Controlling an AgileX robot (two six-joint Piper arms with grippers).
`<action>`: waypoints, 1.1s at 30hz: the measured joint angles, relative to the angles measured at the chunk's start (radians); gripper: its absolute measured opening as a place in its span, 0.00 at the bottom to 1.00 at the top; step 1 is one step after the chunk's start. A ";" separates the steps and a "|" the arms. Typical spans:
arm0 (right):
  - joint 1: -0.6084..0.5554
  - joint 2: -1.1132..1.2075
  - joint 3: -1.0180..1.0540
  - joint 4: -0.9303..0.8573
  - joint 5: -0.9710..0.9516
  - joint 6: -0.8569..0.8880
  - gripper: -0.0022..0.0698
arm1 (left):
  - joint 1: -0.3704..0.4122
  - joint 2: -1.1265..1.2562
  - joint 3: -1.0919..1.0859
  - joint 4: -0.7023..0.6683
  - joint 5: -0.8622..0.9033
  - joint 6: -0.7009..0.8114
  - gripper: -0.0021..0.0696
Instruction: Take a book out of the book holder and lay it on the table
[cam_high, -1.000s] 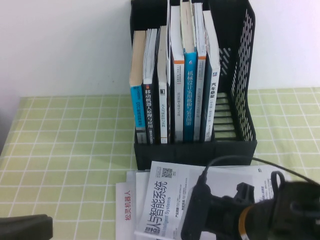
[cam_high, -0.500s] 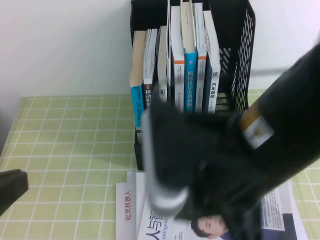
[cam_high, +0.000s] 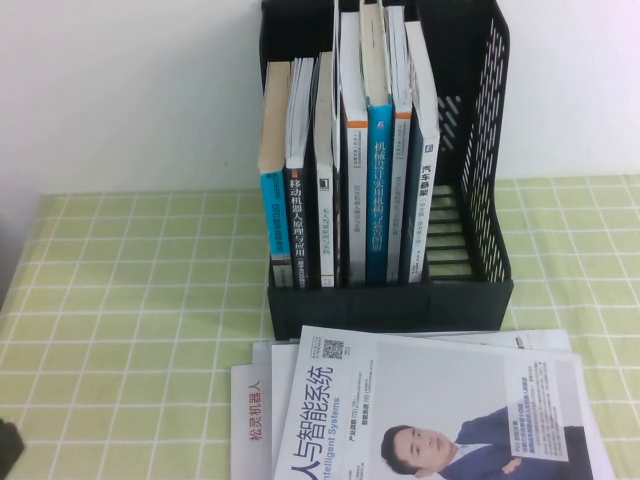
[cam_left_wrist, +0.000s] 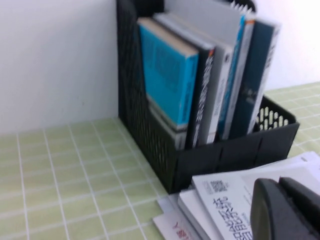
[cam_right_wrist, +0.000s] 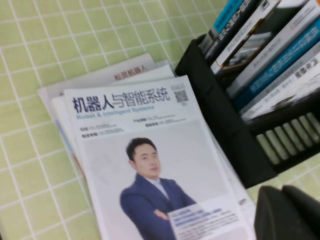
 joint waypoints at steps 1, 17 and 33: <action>-0.002 -0.047 0.075 0.012 -0.051 0.017 0.03 | 0.000 0.000 0.036 0.002 -0.027 -0.022 0.03; -0.003 -0.319 0.901 0.171 -0.685 0.016 0.03 | 0.000 0.058 0.255 -0.028 -0.252 -0.138 0.03; -0.003 -0.319 0.902 0.204 -0.640 0.016 0.03 | 0.000 0.058 0.255 -0.083 -0.192 -0.140 0.03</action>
